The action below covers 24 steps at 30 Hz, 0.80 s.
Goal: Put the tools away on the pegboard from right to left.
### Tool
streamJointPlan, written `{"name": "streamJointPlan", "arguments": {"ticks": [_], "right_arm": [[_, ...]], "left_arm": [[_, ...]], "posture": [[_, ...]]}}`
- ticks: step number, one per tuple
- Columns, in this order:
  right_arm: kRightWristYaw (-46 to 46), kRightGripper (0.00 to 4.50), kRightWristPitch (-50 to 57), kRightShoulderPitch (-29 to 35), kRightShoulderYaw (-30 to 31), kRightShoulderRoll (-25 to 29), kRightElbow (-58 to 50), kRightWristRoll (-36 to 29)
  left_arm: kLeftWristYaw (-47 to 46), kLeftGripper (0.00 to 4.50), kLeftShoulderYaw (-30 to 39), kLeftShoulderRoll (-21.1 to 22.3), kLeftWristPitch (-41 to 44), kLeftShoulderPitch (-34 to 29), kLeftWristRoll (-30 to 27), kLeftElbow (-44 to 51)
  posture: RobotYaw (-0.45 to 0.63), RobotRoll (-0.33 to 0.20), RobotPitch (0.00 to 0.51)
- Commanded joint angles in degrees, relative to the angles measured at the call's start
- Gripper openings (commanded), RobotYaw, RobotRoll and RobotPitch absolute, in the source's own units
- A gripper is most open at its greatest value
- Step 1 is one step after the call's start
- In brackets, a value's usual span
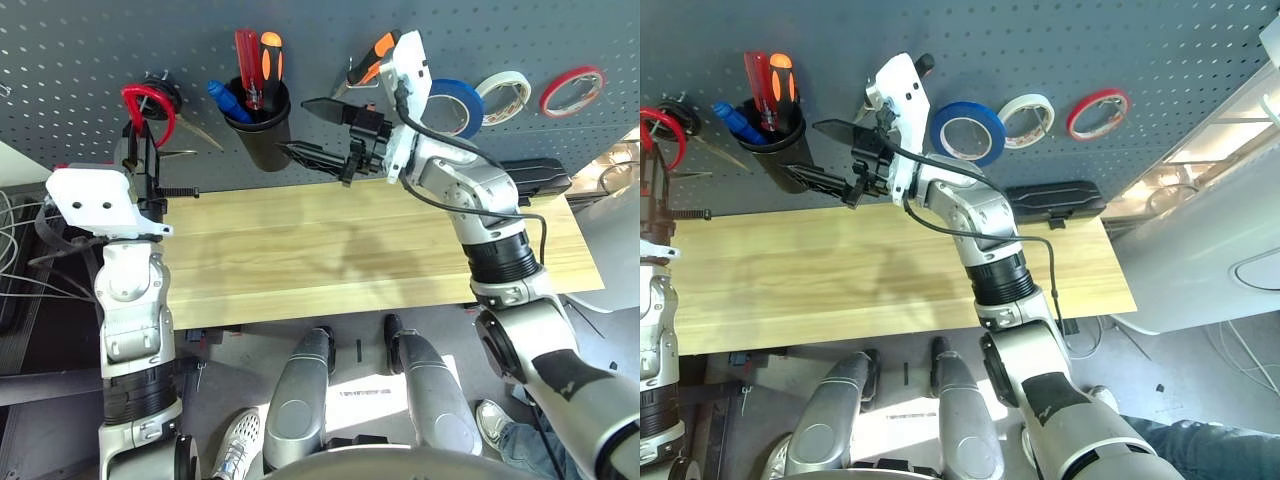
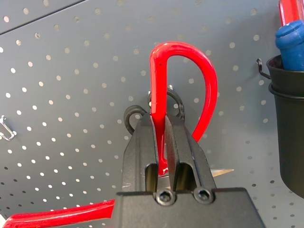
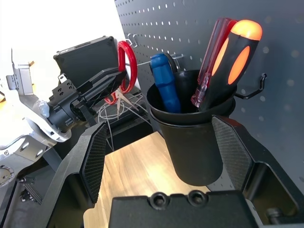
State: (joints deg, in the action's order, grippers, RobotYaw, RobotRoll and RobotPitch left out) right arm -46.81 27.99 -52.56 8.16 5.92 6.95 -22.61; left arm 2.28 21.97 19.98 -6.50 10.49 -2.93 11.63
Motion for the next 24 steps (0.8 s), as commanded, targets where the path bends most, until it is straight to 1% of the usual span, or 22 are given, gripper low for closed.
{"name": "streamJointPlan", "arguments": {"ticks": [1,8,13,18,24], "right_arm": [[-0.3,4.5,0.38,0.21,1.34,-0.47,0.08,0.28],[-0.36,4.5,0.18,-0.05,1.42,-0.66,0.85,0.38],[-0.08,4.5,-0.01,-0.15,1.12,-0.72,1.4,0.47],[0.07,4.5,-0.31,-0.14,0.95,-0.57,1.8,0.82],[0.33,4.5,-0.95,0.08,0.76,-0.56,1.57,1.1]], "left_arm": [[-1.01,0.08,1.79,-0.21,-0.58,-1.51,-0.54,0.19],[-1.73,0.08,2.71,-0.23,-0.53,-0.92,-1.19,-0.68],[-1.95,0.08,3.11,0.23,-0.56,0.38,-1.65,-4.0],[-0.83,0.08,2.31,1.38,0.68,3.81,-2.62,-8.82],[-0.25,0.08,0.95,2.2,0.34,6.54,-2.06,-13.02]], "posture": [[0.2,0.0,0.301],[0.21,0.0,0.3],[0.21,0.0,0.295],[0.2,0.0,0.293],[0.19,0.0,0.292]]}}
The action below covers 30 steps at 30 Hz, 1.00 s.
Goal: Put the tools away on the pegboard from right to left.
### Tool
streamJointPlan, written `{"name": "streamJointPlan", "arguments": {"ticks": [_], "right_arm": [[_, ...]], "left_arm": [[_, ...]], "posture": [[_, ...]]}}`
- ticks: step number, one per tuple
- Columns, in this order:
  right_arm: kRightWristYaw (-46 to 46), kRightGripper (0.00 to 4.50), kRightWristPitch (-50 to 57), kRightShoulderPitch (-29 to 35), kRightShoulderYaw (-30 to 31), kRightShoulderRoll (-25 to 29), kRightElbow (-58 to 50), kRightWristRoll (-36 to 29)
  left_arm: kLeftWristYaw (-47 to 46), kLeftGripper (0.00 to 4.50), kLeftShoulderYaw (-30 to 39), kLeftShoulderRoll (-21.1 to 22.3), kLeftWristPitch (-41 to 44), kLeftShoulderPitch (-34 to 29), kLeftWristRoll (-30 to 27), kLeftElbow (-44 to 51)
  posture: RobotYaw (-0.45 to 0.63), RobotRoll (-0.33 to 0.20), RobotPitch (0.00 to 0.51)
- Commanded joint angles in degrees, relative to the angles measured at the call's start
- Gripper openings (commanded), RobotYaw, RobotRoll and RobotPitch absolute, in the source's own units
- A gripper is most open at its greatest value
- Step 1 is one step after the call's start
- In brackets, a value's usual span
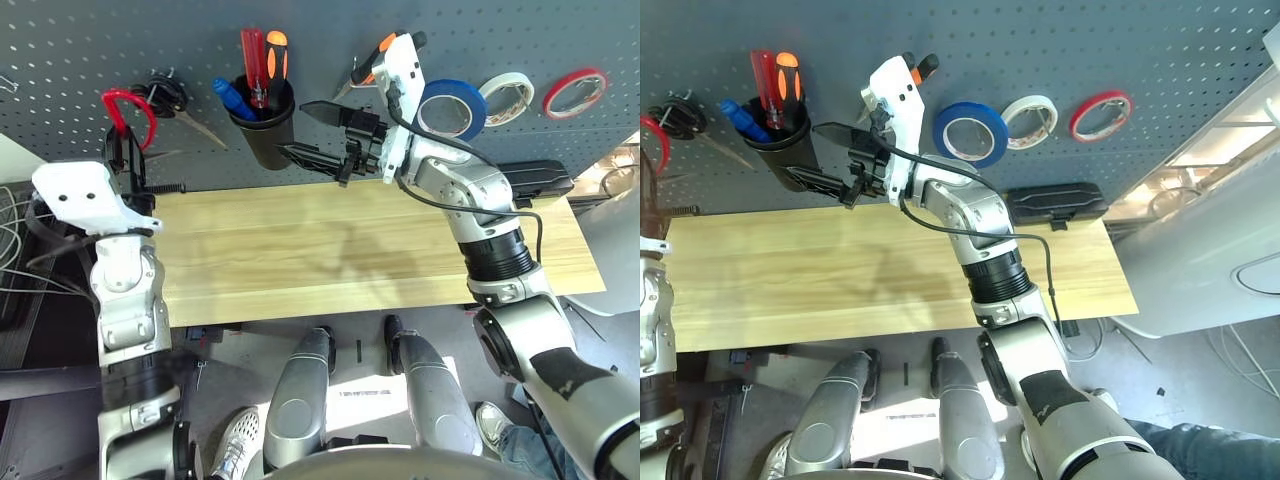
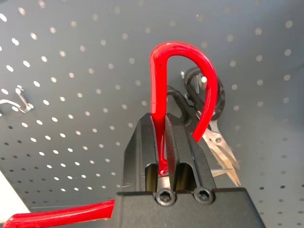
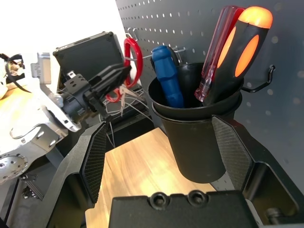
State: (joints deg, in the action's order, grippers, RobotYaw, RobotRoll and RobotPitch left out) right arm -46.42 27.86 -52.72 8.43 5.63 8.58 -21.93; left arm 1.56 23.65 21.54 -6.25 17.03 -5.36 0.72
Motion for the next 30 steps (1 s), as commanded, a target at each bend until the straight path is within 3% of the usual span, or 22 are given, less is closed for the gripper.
{"name": "streamJointPlan", "arguments": {"ticks": [1,8,14,22,30], "right_arm": [[-0.01,4.5,-1.15,0.19,0.42,-0.26,0.03,0.5],[0.06,4.5,-2.97,0.37,0.31,-0.06,0.18,0.87],[0.17,4.5,-4.76,3.34,0.9,1.48,1.15,2.65],[5.0,4.5,-5.7,12.46,-0.31,4.82,6.08,6.99],[11.75,4.5,-9.11,20.93,-2.98,4.94,10.37,9.71]], "left_arm": [[0.71,0.08,-1.17,0.86,0.15,0.5,0.59,-2.91],[2.11,0.08,-3.75,2.01,0.43,1.8,1.73,-5.82],[4.52,2.01,-6.71,2.7,0.12,-0.19,3.0,-7.37],[7.56,4.49,-11.02,2.16,3.41,-3.3,4.32,-11.45],[8.57,4.49,-13.93,2.61,5.08,-3.85,6.35,-16.15]], "posture": [[0.19,0.0,0.293],[0.19,0.0,0.292],[0.19,0.0,0.294],[0.18,0.0,0.294],[0.17,0.0,0.295]]}}
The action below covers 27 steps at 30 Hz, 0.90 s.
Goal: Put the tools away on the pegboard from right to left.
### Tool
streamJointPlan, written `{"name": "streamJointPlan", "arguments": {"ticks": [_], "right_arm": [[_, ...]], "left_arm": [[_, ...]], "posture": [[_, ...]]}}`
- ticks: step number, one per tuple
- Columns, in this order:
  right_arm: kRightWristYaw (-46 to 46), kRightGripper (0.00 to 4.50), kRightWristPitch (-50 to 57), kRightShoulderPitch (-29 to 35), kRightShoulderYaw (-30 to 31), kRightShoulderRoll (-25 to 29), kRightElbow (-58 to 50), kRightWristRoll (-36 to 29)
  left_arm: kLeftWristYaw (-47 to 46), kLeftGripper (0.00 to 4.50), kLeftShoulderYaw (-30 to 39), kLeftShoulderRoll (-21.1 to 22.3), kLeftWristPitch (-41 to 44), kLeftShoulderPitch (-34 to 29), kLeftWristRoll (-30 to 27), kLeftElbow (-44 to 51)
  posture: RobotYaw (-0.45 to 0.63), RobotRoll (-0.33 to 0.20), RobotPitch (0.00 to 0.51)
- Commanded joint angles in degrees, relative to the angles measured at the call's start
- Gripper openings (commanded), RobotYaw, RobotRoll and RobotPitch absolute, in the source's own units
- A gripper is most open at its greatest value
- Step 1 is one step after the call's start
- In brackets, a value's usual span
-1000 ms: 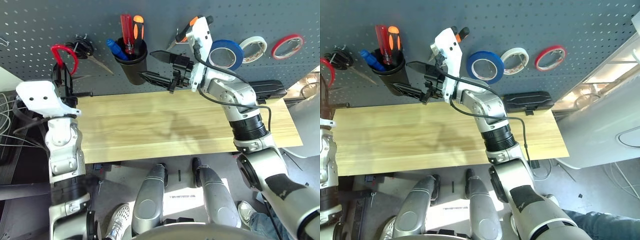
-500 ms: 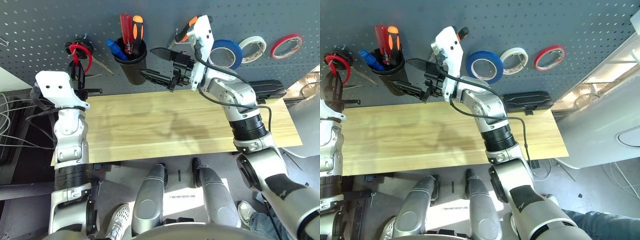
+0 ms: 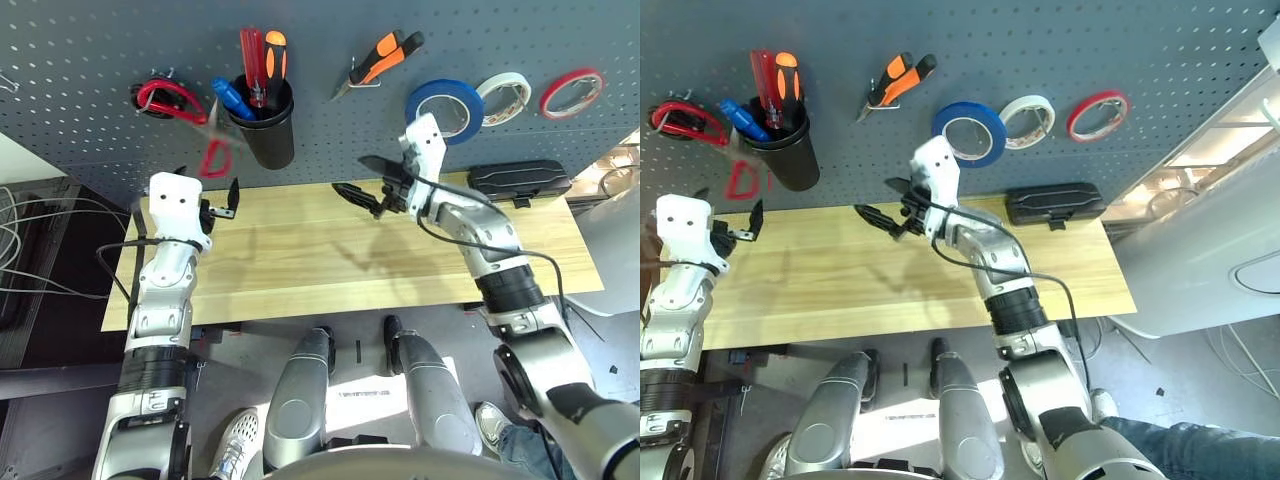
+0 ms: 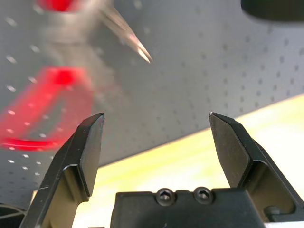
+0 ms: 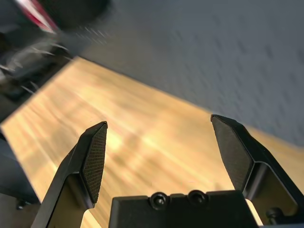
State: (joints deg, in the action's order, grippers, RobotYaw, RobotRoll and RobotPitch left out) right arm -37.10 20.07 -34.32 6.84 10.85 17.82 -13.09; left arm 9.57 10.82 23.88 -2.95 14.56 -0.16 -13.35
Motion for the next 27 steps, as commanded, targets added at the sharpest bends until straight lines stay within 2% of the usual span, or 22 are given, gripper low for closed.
{"name": "streamJointPlan", "arguments": {"ticks": [1,8,18,27], "right_arm": [[3.5,4.5,-1.51,3.29,-2.0,-0.33,1.42,0.96],[11.54,4.5,-3.39,7.46,-7.17,0.72,4.5,2.15],[17.39,4.5,-7.37,3.64,-14.63,5.88,18.77,2.68],[16.8,4.5,-10.46,2.89,-17.12,9.95,25.27,2.72]], "left_arm": [[0.47,4.49,-1.34,0.37,2.13,-1.29,1.48,-2.44],[1.22,4.49,-2.51,0.51,4.77,0.41,1.75,-5.55],[1.36,4.49,-3.51,-0.63,7.59,4.22,1.37,-13.92],[0.14,4.49,-4.18,-1.94,7.69,5.34,1.79,-17.79]], "posture": [[0.17,0.0,0.295],[0.14,0.0,0.299],[0.07,0.0,0.321],[0.05,0.0,0.327]]}}
